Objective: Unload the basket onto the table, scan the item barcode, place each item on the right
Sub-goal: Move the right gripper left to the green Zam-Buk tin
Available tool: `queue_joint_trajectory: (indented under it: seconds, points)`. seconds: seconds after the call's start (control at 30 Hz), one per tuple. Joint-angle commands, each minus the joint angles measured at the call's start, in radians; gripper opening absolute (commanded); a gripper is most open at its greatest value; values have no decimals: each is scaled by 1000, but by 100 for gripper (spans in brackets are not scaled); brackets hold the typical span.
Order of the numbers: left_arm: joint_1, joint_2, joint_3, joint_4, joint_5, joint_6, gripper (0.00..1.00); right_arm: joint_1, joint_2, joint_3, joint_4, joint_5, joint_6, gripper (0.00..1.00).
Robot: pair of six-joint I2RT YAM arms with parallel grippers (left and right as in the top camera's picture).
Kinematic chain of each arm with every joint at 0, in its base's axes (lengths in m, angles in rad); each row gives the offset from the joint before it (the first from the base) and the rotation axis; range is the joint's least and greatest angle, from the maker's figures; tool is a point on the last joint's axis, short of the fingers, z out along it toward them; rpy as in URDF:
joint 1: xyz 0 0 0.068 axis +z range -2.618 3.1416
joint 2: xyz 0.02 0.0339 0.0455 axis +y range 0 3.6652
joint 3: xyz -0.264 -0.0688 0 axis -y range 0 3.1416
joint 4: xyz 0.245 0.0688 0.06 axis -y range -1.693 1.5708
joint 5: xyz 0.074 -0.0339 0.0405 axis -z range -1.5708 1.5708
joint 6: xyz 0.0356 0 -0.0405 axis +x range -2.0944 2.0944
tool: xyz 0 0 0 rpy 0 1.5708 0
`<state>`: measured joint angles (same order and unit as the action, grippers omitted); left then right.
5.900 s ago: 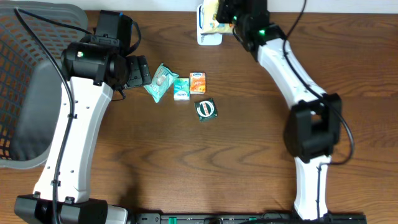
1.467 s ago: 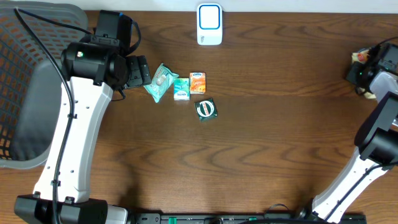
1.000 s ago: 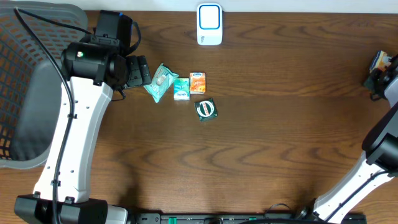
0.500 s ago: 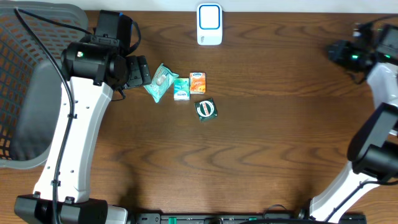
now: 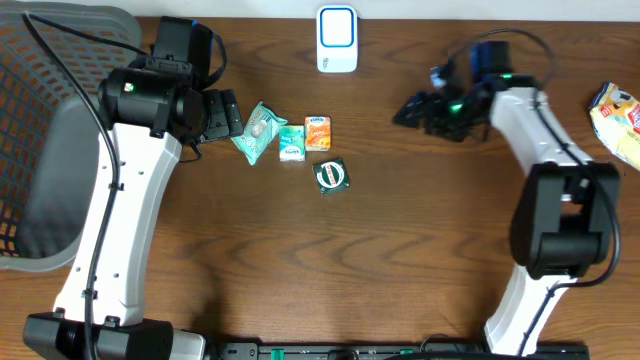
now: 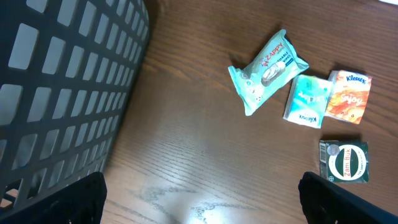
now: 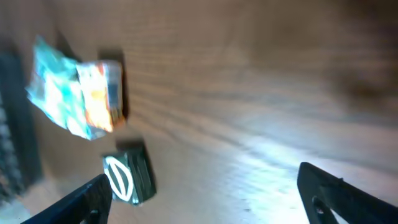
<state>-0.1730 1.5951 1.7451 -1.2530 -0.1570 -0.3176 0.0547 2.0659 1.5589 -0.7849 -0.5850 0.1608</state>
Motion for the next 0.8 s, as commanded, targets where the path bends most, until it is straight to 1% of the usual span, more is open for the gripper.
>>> queue_joint_trajectory:
  seconds: [0.0, 0.03, 0.13, 0.2, 0.4, 0.47, 0.5, 0.6, 0.63, 0.67, 0.73, 0.77]
  points:
    - [2, -2, -3, -3, -12, -9, 98, 74, 0, -19, -4, 73, -20, 92]
    - [2, -2, -3, -3, -12, -9, 98, 103, 0, -21, -4, 92, -20, 92]
    - [2, -2, -3, -3, -12, -9, 98, 177, 0, -27, -2, 198, -20, 98]
    - [2, -2, -3, -3, -12, -9, 98, 230, 0, -30, -2, 274, -20, 99]
    - [2, -2, -3, -3, -12, -9, 98, 362, 0, -30, -1, 360, -17, 99]
    - [2, -2, -3, -3, -12, -9, 98, 397, 0, -30, -3, 386, 15, 98]
    - [2, -2, -3, -3, -12, -9, 98, 412, 0, -30, -5, 401, 42, 96]
    - [2, -2, -3, -3, -12, -9, 98, 446, 0, -30, -12, 426, 110, 78]
    - [2, -2, -3, -3, -12, -9, 98, 455, 0, -30, -15, 430, 126, 69]
    - [2, -2, -3, -3, -12, -9, 98, 462, 0, -30, -18, 430, 135, 59]
    - [2, -2, -3, -3, -12, -9, 97, 468, 0, -29, -22, 430, 152, 31]
    - [2, -2, -3, -3, -12, -9, 98, 468, -1, -28, -26, 430, 170, 20]
